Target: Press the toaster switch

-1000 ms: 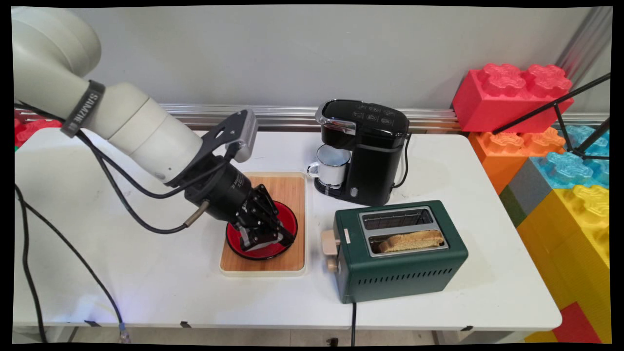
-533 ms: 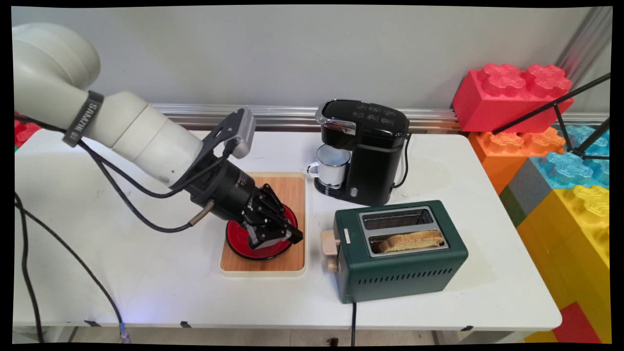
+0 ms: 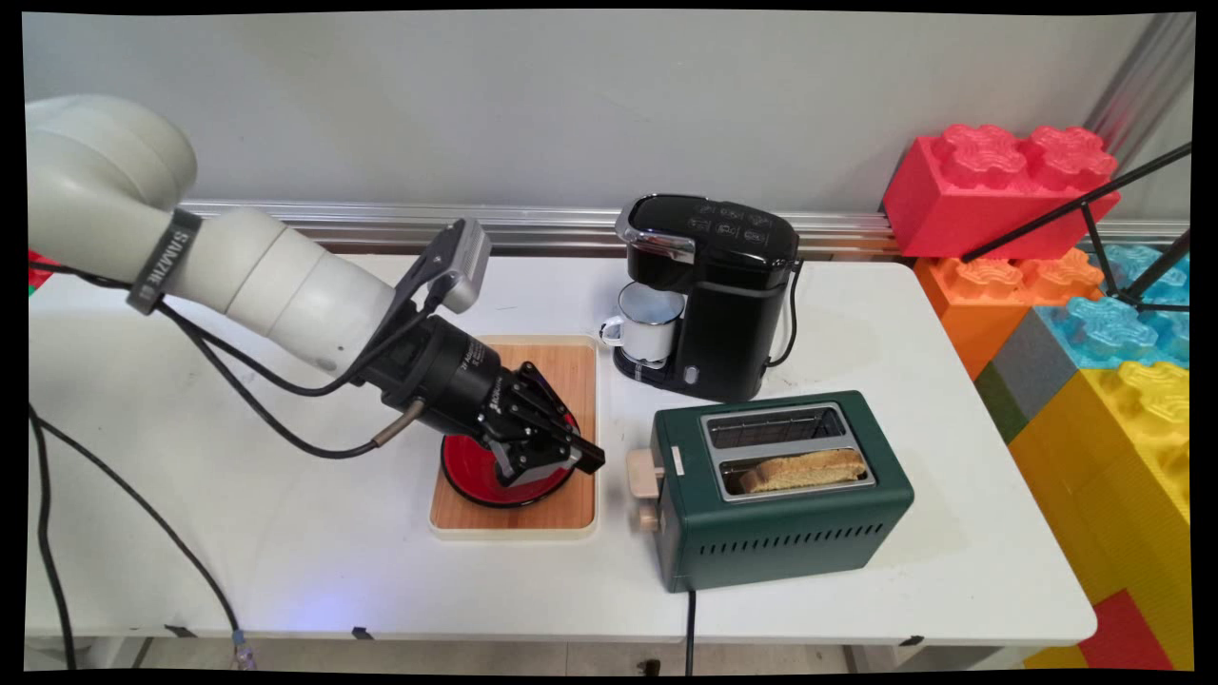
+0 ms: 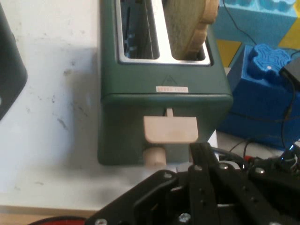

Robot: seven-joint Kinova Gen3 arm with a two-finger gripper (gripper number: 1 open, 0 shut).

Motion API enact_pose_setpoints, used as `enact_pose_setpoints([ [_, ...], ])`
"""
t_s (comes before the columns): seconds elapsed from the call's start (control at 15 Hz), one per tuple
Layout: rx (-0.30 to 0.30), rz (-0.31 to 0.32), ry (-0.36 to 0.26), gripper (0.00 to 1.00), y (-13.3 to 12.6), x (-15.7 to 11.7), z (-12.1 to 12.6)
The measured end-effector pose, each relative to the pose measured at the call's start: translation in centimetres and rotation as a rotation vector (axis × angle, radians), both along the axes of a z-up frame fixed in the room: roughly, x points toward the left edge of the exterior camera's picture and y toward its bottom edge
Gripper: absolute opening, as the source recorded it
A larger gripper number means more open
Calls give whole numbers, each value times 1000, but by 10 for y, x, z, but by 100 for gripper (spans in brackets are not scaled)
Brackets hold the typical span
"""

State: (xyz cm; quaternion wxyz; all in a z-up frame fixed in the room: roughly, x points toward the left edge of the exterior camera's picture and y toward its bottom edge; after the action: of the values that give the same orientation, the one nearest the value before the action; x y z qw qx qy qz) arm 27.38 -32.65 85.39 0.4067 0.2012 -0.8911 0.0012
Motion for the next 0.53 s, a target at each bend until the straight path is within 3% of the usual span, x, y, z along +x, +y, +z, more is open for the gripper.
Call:
enact_pose_setpoints([
  [0.53,-13,-6,56,0,-3,-6,-15],
])
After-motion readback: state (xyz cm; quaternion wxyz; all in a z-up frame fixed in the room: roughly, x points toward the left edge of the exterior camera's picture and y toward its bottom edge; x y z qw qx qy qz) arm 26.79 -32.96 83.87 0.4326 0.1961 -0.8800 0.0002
